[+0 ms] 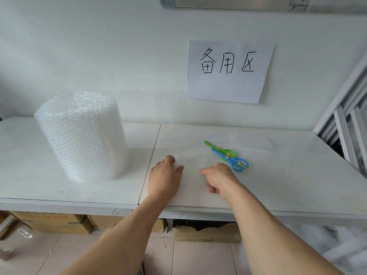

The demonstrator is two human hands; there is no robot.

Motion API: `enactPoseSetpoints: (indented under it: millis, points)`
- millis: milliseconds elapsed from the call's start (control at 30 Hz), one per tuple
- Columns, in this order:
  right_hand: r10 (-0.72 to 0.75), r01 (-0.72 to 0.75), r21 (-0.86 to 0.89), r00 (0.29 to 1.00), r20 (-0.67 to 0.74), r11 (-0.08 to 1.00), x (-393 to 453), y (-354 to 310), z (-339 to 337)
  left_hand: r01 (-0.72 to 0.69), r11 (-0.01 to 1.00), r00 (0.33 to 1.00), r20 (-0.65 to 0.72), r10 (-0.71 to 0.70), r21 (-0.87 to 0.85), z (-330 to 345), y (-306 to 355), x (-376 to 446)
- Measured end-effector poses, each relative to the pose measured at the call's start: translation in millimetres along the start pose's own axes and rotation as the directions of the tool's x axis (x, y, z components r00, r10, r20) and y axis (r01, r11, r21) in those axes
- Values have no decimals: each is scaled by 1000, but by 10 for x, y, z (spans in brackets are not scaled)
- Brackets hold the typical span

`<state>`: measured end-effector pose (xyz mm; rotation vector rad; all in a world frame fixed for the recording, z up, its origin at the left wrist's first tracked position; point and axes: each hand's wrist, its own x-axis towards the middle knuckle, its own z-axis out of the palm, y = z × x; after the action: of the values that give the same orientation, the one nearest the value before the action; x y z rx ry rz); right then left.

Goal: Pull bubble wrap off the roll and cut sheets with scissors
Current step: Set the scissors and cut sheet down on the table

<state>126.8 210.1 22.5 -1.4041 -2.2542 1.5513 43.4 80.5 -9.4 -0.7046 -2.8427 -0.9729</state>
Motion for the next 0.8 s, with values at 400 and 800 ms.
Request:
enactPoseSetpoints:
  millis: [400, 800]
  points:
    - [-25, -2, 347, 997, 73, 938, -9, -65, -141, 212, 534, 964, 266, 24, -818, -203, 165, 168]
    - [-143, 213, 357, 967, -212, 910, 266, 35, -634, -474, 822, 866, -3, 500, 314, 127, 525, 510]
